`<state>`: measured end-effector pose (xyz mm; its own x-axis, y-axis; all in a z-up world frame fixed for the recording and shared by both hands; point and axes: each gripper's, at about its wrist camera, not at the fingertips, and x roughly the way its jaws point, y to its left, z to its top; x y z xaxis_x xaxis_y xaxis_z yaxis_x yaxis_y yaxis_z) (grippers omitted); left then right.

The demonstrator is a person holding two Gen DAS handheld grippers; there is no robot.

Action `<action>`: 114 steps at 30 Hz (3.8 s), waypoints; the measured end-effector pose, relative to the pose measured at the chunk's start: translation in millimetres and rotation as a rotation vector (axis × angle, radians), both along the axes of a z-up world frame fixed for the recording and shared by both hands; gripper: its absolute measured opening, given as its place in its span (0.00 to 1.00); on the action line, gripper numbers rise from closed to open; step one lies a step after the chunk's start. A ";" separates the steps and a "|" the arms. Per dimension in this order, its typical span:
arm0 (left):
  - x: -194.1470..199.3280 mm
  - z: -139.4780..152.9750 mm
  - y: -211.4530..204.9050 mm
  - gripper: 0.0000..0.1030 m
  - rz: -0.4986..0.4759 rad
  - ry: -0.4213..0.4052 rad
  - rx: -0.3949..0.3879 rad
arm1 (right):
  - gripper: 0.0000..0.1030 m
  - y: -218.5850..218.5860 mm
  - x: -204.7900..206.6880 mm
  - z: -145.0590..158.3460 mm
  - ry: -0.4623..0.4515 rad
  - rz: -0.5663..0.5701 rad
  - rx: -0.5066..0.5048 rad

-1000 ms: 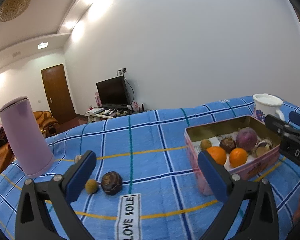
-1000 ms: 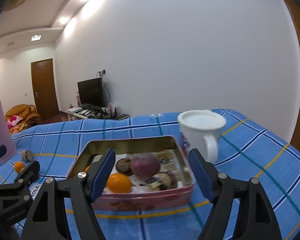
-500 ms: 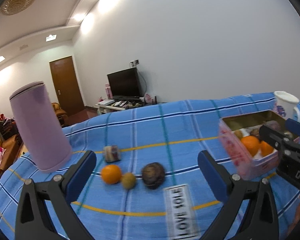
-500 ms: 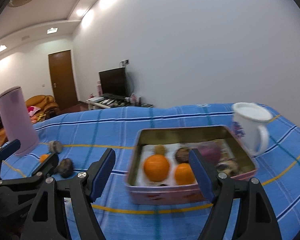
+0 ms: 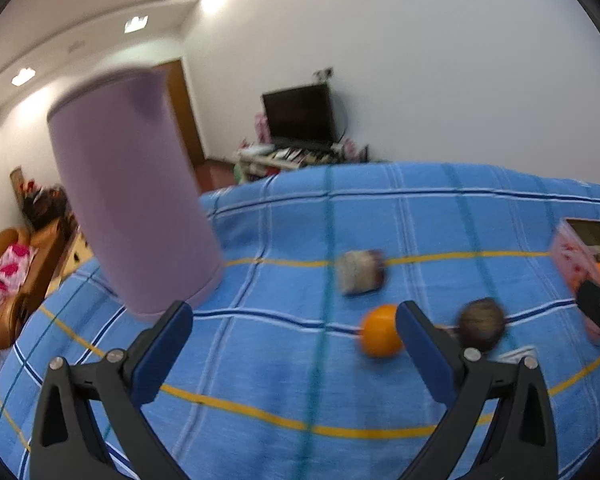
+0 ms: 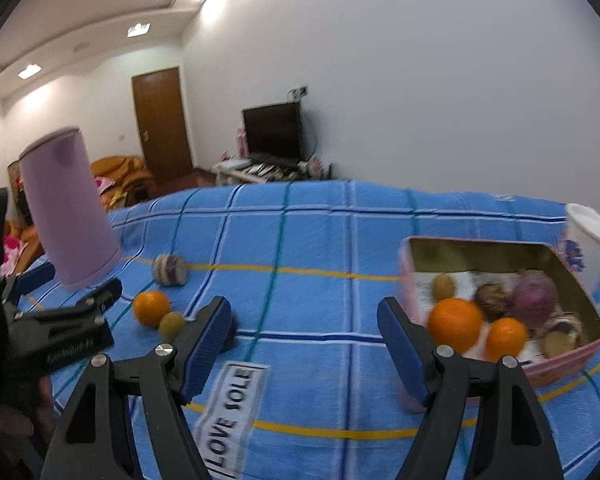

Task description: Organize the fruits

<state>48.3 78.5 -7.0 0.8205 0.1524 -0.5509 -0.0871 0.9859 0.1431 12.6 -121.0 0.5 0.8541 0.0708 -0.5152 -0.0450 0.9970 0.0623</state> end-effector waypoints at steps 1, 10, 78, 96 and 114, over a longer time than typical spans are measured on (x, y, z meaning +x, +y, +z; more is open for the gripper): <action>5.4 -2.2 10.8 1.00 0.016 0.015 -0.020 | 0.74 5.7 5.2 -2.2 0.022 0.013 -0.003; 18.2 -13.1 50.4 1.00 0.061 0.072 -0.150 | 0.56 44.6 45.0 -23.8 0.191 0.125 -0.028; 11.3 6.7 -7.2 0.38 -0.079 0.041 -0.081 | 0.41 42.3 30.3 2.2 -0.050 0.101 0.009; -22.3 3.3 -15.2 0.28 -0.035 -0.040 -0.023 | 0.42 50.1 1.3 4.7 -0.095 0.106 -0.040; -12.6 -2.0 67.7 0.68 -0.003 0.076 -0.279 | 0.41 34.9 -5.3 1.1 -0.043 0.087 0.028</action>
